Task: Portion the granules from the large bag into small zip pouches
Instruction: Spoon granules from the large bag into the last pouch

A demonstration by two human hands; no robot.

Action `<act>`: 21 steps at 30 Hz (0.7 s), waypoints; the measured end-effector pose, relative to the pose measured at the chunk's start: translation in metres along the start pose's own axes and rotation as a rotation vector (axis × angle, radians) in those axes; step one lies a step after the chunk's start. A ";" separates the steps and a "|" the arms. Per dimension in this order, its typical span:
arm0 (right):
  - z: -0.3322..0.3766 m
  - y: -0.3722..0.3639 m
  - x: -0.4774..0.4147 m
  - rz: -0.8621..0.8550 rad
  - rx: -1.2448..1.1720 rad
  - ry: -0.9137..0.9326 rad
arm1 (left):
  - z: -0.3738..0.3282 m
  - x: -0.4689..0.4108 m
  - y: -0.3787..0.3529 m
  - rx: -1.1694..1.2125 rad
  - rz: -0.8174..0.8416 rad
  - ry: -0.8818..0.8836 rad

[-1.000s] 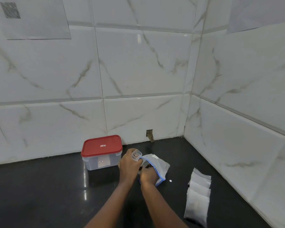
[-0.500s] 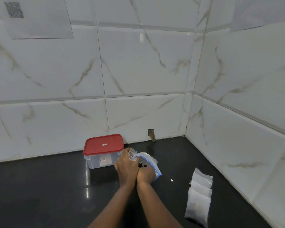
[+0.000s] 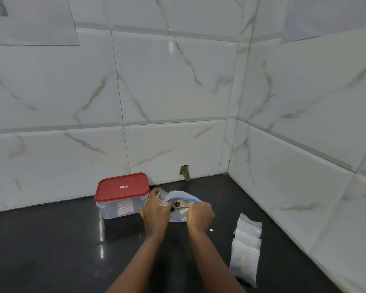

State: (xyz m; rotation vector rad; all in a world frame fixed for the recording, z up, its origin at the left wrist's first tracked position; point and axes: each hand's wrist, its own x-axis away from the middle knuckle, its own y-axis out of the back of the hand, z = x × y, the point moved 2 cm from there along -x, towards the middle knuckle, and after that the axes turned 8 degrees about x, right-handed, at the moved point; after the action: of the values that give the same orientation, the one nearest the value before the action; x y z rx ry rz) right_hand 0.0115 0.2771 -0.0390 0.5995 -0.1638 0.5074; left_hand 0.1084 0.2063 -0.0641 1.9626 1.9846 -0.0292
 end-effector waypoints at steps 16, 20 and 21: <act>0.003 0.065 -0.052 0.196 0.125 0.131 | 0.005 -0.004 -0.013 0.036 0.182 -0.039; 0.015 0.095 -0.050 0.244 0.084 0.119 | 0.002 -0.007 -0.016 0.034 0.187 -0.052; 0.019 0.100 -0.050 0.246 0.069 0.128 | 0.002 -0.007 -0.017 0.035 0.191 -0.054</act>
State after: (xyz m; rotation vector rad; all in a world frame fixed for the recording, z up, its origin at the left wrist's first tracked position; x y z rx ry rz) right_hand -0.0814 0.3162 0.0118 0.6160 -0.0992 0.7900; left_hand 0.0923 0.1981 -0.0682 2.1415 1.7670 -0.0685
